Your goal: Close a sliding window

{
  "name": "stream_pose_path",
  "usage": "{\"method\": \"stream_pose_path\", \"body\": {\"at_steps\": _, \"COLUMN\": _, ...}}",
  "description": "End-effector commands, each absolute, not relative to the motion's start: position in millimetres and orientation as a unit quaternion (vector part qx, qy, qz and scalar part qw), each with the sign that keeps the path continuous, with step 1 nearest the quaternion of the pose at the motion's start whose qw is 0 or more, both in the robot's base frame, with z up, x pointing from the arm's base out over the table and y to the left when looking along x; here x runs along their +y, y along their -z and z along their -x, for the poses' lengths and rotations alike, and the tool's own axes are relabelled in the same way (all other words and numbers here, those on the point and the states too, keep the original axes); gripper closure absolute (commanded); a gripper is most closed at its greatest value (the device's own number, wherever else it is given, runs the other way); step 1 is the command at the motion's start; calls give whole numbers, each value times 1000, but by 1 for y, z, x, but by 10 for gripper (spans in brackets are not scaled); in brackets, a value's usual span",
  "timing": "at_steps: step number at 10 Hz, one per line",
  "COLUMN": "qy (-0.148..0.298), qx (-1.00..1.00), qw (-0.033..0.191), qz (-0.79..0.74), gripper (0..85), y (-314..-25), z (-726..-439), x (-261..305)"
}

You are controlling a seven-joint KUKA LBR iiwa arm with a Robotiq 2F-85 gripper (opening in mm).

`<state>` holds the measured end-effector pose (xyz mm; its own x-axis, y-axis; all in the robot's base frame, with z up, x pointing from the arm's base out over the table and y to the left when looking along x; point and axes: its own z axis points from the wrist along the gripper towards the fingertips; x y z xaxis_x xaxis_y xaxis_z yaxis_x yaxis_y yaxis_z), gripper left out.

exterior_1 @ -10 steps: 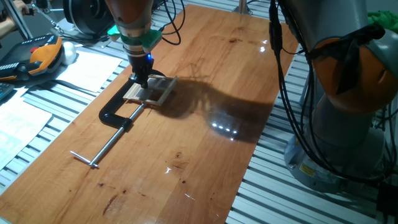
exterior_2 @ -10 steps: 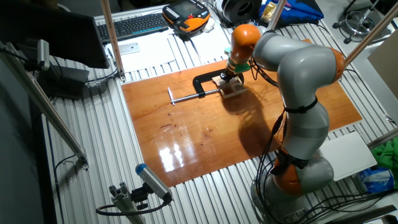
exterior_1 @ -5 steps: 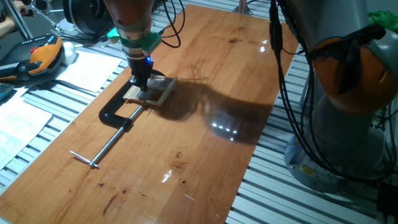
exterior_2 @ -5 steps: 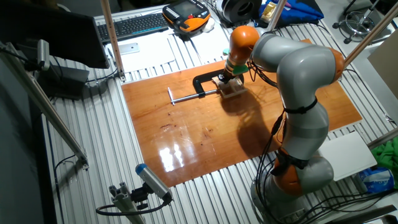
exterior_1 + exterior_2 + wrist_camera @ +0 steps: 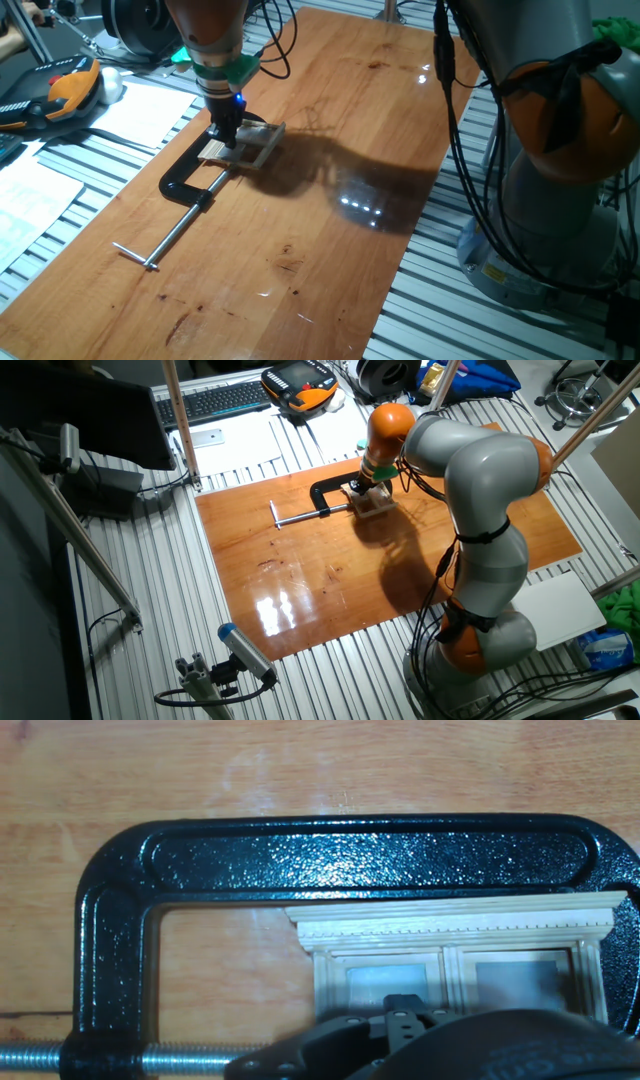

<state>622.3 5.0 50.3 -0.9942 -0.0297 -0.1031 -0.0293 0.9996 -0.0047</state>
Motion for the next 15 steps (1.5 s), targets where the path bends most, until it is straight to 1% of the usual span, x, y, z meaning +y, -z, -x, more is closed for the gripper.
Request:
{"method": "stream_pose_path", "body": {"at_steps": 1, "qy": 3, "qx": 999, "qw": 52, "qz": 15, "gripper": 850, "y": -49, "z": -622, "x": 6}}
{"method": "stream_pose_path", "body": {"at_steps": 15, "qy": 4, "qx": 998, "qw": 52, "qz": 19, "gripper": 850, "y": -47, "z": -617, "x": 9}}
